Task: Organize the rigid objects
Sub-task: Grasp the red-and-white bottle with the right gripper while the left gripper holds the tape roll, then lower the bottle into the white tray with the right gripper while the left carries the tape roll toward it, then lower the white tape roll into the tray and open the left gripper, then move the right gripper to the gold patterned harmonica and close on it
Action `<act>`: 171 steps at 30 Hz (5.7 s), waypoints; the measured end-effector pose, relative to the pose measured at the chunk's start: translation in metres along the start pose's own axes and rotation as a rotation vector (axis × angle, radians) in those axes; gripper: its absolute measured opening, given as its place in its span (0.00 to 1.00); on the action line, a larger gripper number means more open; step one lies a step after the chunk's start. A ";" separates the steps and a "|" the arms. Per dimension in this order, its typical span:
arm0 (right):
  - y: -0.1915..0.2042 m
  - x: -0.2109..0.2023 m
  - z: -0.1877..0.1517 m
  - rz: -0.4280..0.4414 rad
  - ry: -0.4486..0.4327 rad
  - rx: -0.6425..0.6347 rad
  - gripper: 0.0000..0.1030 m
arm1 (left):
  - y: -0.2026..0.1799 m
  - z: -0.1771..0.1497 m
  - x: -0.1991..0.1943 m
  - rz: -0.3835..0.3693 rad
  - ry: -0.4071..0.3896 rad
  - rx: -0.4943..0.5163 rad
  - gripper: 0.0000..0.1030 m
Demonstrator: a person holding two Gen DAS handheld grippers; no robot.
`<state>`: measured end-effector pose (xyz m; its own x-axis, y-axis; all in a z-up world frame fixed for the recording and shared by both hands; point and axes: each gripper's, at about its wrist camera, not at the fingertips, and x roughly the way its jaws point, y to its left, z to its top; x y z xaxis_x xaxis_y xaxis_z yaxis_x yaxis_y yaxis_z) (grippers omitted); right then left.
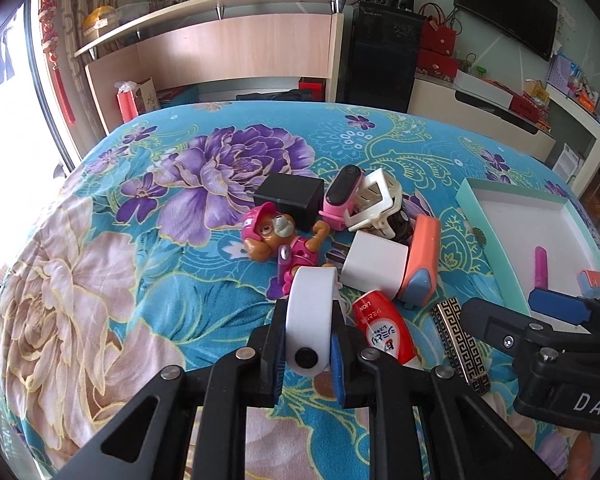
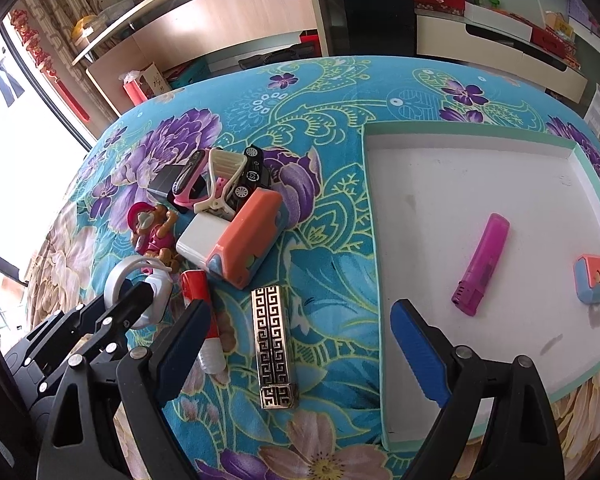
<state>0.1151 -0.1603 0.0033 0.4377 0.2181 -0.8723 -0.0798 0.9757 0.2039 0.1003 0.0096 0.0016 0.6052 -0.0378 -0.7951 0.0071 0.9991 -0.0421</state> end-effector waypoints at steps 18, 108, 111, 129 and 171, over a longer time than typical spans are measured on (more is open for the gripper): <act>0.054 0.013 -0.012 0.118 0.010 -0.172 0.58 | 0.041 0.000 -0.009 0.048 0.001 -0.117 0.19; -0.170 -0.041 -0.010 -0.268 -0.187 0.360 0.25 | -0.207 0.040 0.025 -0.203 0.030 0.336 0.20; -0.171 -0.041 -0.009 -0.267 -0.185 0.365 0.25 | -0.208 0.033 0.030 -0.203 0.048 0.332 0.20; -0.153 -0.042 -0.004 -0.275 -0.171 0.327 0.66 | -0.147 0.046 0.009 -0.120 -0.025 0.155 0.92; -0.081 -0.040 0.007 -0.097 -0.258 0.204 0.80 | -0.016 0.043 0.005 0.009 0.043 -0.177 1.00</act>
<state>0.1104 -0.2477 0.0246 0.6486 0.0869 -0.7562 0.1426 0.9620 0.2328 0.1373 -0.0057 0.0237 0.5704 -0.0339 -0.8206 -0.1401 0.9805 -0.1379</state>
